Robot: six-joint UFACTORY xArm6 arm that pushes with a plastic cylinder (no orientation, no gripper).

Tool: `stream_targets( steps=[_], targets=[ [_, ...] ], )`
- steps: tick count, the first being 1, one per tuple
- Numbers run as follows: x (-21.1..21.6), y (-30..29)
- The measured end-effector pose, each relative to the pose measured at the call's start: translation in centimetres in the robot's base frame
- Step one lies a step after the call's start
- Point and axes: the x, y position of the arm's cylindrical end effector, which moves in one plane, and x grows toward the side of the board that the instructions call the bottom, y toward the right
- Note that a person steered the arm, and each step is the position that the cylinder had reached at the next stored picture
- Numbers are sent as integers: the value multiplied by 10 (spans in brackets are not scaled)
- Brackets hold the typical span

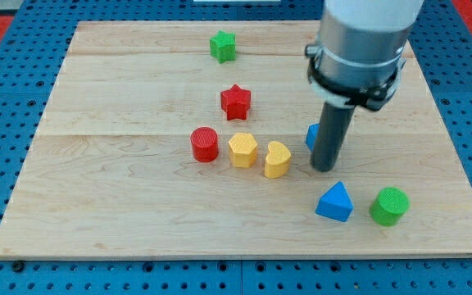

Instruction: Move blue cube closer to blue traingle

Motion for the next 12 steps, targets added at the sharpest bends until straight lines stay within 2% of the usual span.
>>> stream_targets(
  steps=[1, 2, 3, 5, 6, 7, 8, 9, 10, 11, 12],
  targets=[
    [-24, 71],
    [-71, 75],
    [-69, 27],
    [-6, -11],
    [-14, -17],
    [-40, -25],
    [-49, -68],
    [-27, -91],
    [8, -70],
    [13, -52],
    [-15, -56]
  ],
)
